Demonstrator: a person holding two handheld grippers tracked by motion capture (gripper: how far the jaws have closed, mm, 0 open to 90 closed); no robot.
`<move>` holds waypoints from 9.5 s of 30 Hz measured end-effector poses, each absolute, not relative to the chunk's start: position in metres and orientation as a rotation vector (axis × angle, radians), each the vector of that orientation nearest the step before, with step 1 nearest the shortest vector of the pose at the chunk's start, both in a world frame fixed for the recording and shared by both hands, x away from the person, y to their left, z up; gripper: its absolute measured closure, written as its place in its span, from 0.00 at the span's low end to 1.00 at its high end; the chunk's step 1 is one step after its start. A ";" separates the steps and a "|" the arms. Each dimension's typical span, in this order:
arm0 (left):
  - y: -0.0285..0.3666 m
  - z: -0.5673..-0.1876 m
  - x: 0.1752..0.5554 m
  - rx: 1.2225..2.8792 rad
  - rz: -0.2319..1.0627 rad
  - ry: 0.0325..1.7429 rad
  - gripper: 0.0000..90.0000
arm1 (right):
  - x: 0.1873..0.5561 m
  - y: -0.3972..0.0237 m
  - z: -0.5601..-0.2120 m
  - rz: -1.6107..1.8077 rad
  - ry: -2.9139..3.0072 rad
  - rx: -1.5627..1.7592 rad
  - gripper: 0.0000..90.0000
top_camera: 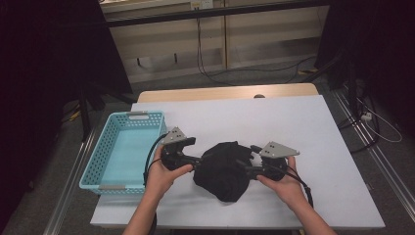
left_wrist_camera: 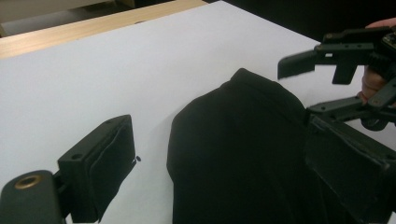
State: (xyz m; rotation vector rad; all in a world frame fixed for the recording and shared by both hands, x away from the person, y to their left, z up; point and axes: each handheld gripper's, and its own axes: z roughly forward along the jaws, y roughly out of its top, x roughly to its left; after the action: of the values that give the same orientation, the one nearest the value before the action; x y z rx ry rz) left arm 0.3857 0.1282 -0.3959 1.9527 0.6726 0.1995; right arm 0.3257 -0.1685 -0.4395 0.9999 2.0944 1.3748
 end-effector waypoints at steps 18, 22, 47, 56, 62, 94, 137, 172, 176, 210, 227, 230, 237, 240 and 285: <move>0.119 -0.398 0.379 1.971 0.191 0.633 0.10 | 0.328 -0.203 -0.430 1.409 2.080 1.179 0.96; 0.115 -0.398 0.376 1.977 0.180 0.615 0.11 | 0.329 -0.220 -0.430 1.366 2.028 1.224 0.96; 0.074 -0.436 0.353 2.127 0.012 0.509 0.23 | 0.322 -0.241 -0.436 1.340 1.978 1.293 0.95; 0.074 -0.435 0.351 2.194 -0.062 0.540 0.80 | 0.320 -0.240 -0.436 1.348 1.984 1.288 0.95; 0.082 -0.420 0.361 2.181 -0.016 0.549 0.84 | 0.317 -0.240 -0.435 1.360 1.983 1.287 0.95; 0.107 -0.432 0.417 2.061 0.344 0.761 0.84 | 0.319 -0.214 -0.438 1.319 2.082 1.151 0.62; 0.076 -0.445 0.339 2.187 0.108 0.561 0.21 | 0.322 -0.206 -0.444 1.263 2.139 1.136 0.26; 0.119 -0.381 0.376 1.995 0.019 0.757 0.91 | 0.318 -0.174 -0.446 1.336 2.223 1.028 0.27; 0.114 -0.387 0.379 1.992 0.024 0.764 0.91 | 0.320 -0.163 -0.449 1.328 2.249 1.010 0.25; 0.091 -0.408 0.368 2.053 0.018 0.637 0.40 | 0.332 -0.238 -0.436 1.251 2.032 1.237 0.99; 0.088 -0.435 0.345 2.196 0.038 0.593 0.40 | 0.334 -0.237 -0.438 1.227 2.037 1.240 0.99; 0.083 -0.443 0.345 2.228 0.037 0.591 0.49 | 0.333 -0.237 -0.437 1.223 2.040 1.230 0.99; 0.074 -0.446 0.345 2.249 0.009 0.572 0.81 | 0.332 -0.238 -0.436 1.226 2.024 1.237 0.99; 0.075 -0.443 0.347 2.235 -0.036 0.601 0.89 | 0.332 -0.239 -0.437 1.224 2.018 1.242 0.99; 0.153 -0.375 0.425 1.898 0.073 0.962 0.93 | 0.343 -0.173 -0.457 1.132 2.259 1.085 0.50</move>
State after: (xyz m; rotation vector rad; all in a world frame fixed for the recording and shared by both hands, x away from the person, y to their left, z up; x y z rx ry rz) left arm 0.4248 0.1534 -0.3753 1.8982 0.9619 0.0727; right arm 0.3429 -0.1734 -0.4567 1.0851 2.2586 1.1316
